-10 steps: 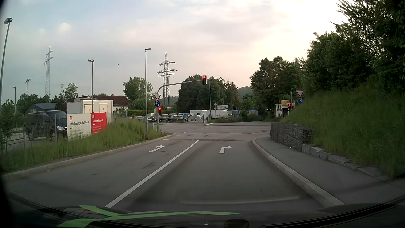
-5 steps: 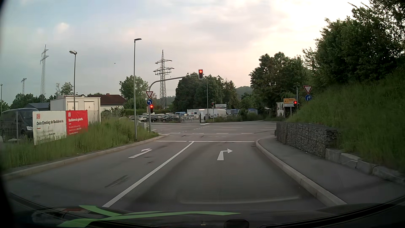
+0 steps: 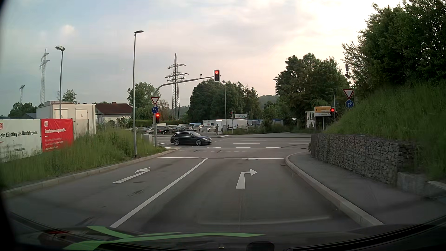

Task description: Follow the waypoints while adhering to traffic rules and regulations

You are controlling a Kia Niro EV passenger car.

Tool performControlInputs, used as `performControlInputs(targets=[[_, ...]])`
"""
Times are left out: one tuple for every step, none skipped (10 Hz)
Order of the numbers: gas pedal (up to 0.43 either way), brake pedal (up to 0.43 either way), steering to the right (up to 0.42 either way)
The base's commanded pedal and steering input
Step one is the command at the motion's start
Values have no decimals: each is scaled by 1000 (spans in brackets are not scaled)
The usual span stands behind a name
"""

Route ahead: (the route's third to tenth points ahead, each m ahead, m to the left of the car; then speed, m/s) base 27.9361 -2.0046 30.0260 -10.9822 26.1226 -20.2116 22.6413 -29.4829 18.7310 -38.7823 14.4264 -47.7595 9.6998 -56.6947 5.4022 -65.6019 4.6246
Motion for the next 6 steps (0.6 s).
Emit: performControlInputs(targets=[[0,232,15],[0,226,15],[0,220,14],[0,220,11],[0,220,9],[0,220,8]])
